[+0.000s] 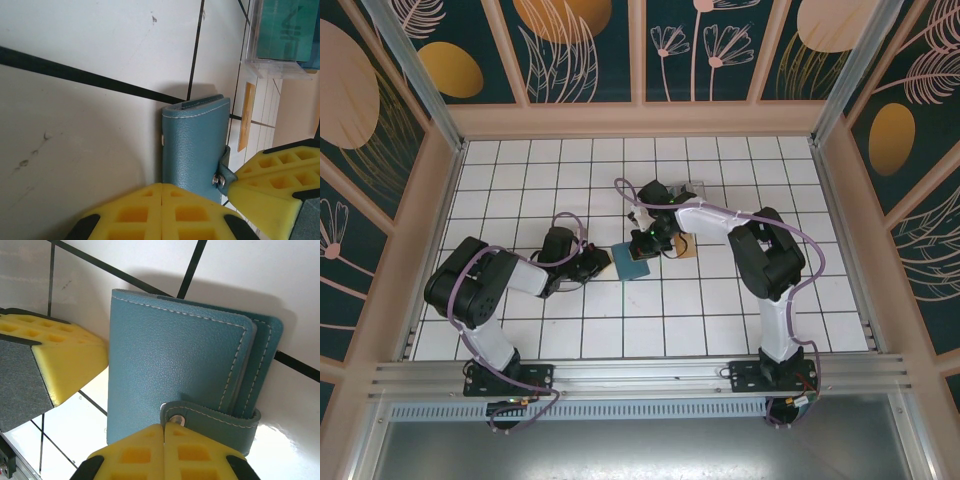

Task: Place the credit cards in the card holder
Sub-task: Close the button on the card holder.

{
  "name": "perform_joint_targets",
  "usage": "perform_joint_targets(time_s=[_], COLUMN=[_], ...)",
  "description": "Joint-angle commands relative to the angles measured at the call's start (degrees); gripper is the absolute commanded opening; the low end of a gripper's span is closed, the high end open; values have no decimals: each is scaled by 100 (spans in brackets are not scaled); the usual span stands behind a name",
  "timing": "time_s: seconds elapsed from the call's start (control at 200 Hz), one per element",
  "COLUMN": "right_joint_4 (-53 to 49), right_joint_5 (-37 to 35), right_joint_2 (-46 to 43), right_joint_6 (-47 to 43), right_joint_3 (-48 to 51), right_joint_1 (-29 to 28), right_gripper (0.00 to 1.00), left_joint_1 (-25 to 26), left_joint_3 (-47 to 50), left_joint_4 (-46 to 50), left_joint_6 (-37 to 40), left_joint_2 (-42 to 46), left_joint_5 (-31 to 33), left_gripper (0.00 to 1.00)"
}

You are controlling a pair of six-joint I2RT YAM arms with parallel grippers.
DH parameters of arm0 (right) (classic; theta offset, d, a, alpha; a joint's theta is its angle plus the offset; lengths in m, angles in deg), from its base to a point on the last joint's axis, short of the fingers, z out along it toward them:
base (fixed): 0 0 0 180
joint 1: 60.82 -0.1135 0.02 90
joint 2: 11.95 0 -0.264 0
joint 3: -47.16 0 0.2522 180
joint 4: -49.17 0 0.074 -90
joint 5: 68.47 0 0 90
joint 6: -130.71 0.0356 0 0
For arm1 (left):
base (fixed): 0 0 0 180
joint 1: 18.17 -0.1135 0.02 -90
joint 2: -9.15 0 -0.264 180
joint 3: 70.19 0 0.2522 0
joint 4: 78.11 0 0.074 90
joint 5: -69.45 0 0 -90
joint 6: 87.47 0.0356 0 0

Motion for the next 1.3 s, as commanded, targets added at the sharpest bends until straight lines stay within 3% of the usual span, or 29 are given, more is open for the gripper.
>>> perform_joint_targets(time_s=[0.0,0.736,1.291], right_joint_4=[-87,-185,-550], right_joint_5=[32,5,-420], right_joint_2=[-98,90,344], right_joint_6=[-38,0,-99], right_joint_3=[-118,-296,-510], right_joint_1=[27,-115,-274], right_gripper=[0,0,0], left_joint_1=[25,25,25], left_joint_3=[-132,-141,-98], left_joint_4=[-15,-27,-76], left_joint_6=[55,54,20], left_joint_2=[-134,-199,-193], left_joint_5=[12,-38,-32], left_gripper=[8,8,8])
